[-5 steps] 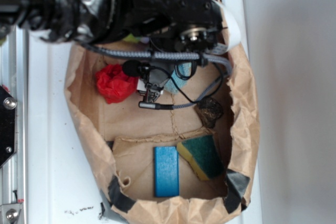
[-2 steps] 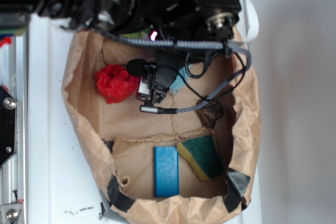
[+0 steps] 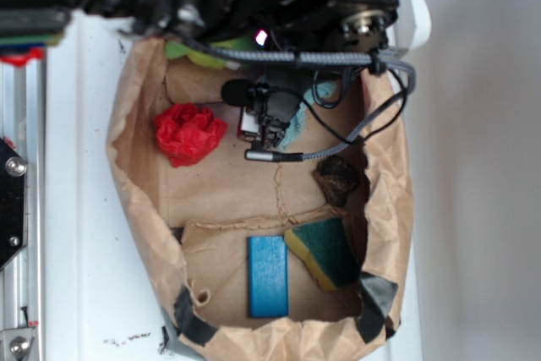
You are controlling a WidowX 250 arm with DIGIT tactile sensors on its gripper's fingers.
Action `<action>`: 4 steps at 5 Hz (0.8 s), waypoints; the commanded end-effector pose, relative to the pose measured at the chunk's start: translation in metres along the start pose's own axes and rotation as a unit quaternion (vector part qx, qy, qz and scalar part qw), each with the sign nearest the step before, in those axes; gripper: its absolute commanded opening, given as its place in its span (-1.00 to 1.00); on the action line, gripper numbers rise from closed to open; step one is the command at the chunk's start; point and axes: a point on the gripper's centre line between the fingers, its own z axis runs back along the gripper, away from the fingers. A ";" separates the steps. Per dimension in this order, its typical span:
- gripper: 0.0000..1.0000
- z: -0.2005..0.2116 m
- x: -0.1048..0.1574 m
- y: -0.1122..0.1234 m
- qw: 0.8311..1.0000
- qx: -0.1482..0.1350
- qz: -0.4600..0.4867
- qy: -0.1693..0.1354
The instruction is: Grab the green animal.
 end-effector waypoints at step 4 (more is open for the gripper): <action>1.00 -0.019 -0.004 0.014 0.997 0.073 -0.002 -0.013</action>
